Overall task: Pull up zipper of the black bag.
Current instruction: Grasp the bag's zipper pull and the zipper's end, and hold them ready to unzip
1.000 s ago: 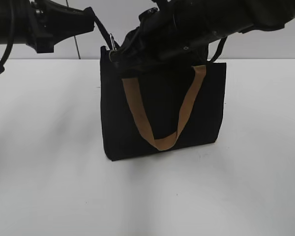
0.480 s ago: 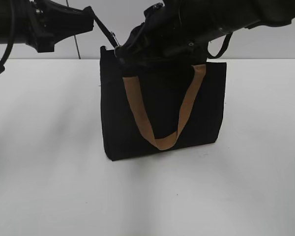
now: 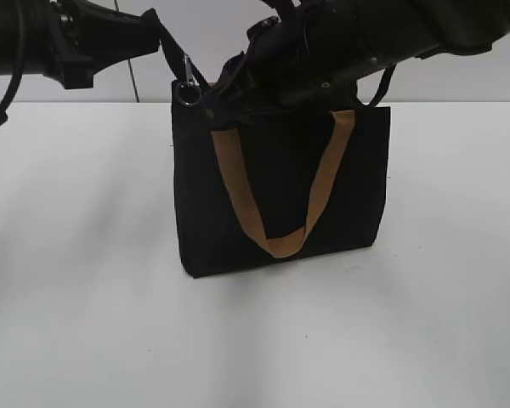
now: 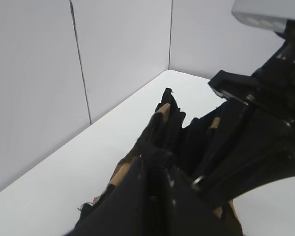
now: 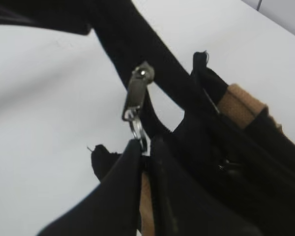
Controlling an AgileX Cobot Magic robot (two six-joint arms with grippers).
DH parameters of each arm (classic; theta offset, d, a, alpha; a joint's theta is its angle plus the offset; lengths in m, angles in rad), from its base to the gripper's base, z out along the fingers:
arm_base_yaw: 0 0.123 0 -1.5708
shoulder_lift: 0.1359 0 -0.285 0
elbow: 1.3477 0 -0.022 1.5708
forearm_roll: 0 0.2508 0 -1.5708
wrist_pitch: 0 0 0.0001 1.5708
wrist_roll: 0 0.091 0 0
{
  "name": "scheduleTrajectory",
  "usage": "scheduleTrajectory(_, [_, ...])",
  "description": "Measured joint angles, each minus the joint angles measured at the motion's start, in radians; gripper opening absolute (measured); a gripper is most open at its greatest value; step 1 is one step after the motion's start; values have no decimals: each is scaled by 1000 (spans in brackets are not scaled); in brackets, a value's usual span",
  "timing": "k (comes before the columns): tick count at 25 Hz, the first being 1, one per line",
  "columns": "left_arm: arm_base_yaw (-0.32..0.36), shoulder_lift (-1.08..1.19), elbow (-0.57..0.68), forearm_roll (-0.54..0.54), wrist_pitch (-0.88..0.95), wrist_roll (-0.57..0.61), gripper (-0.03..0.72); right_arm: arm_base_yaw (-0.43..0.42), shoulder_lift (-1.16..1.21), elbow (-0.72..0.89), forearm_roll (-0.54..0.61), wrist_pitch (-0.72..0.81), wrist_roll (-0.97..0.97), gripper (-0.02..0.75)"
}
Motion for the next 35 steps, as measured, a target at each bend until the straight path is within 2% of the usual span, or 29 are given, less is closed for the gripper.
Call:
scheduleTrajectory(4, [0,0,0,-1,2,0,23,0,7,0,-1,0,0,121])
scheduleTrajectory(17, [0,0,0,-1,2,-1,23,0,26,0,-2,-21,0,222])
scheduleTrajectory(27, [0,0,0,-1,4,-1,23,52,26,0,40,-39,-35,225])
scheduleTrajectory(35, [0,0,0,-2,7,-1,23,56,22,0,43,-38,-38,225])
